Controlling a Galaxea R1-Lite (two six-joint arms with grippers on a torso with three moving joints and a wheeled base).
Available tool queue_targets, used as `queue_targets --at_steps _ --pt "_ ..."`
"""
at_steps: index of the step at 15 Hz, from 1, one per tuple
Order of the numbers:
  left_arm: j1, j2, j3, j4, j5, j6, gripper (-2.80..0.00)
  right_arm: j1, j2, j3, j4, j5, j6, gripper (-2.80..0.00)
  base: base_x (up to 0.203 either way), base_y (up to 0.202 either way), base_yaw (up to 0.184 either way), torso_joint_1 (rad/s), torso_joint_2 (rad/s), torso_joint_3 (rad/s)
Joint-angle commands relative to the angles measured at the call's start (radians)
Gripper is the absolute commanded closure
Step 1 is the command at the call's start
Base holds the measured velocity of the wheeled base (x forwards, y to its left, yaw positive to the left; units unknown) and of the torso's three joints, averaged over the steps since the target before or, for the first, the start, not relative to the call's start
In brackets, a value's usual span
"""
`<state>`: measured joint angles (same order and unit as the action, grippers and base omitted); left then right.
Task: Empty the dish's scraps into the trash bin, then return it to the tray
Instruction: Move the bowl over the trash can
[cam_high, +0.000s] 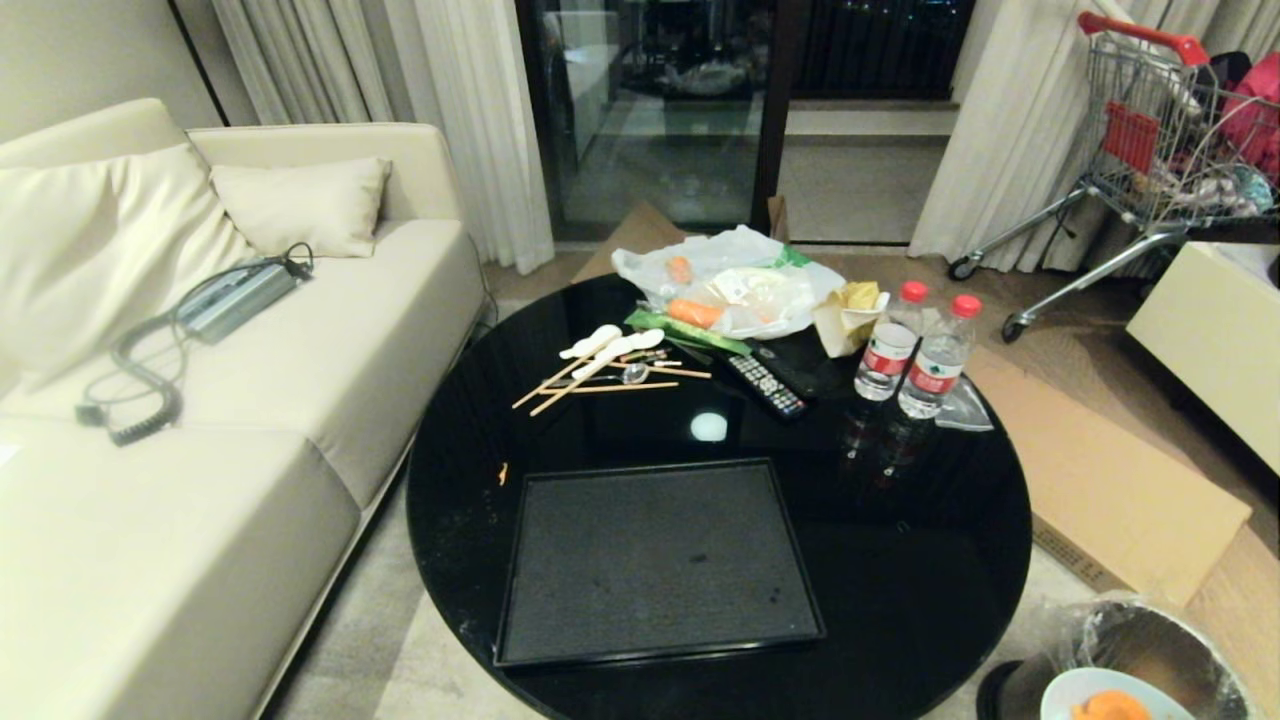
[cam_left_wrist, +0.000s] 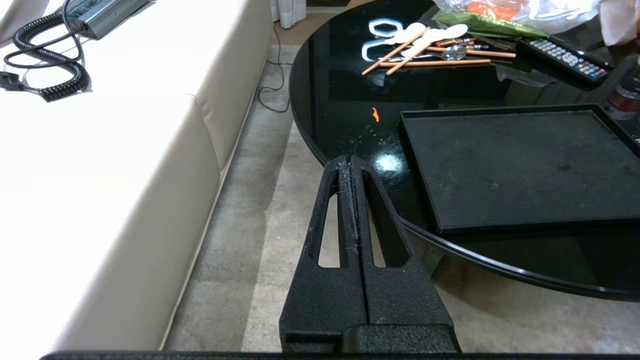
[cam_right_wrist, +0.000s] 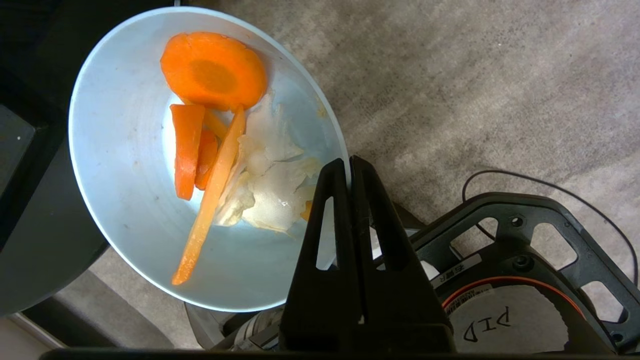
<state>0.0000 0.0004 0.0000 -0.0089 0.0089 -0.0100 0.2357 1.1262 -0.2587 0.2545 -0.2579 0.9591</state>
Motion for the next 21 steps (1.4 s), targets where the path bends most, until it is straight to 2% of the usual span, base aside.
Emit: queue_targets --at_steps 1,14,21 --pt "0.000 0.000 0.000 0.000 0.000 -0.001 0.00 0.000 0.000 -0.002 0.000 -0.001 0.006 0.00 0.000 0.000 0.000 0.000 0.00 0.000" --pt "0.000 0.000 0.000 0.000 0.000 -0.001 0.00 0.000 0.006 0.004 0.000 -0.001 0.007 0.00 0.000 0.000 0.000 0.000 0.00 0.000" --pt "0.000 0.000 0.000 0.000 -0.001 -0.001 0.00 0.000 0.004 0.006 0.002 -0.003 0.033 0.00 0.000 0.000 0.000 0.000 0.00 0.000"
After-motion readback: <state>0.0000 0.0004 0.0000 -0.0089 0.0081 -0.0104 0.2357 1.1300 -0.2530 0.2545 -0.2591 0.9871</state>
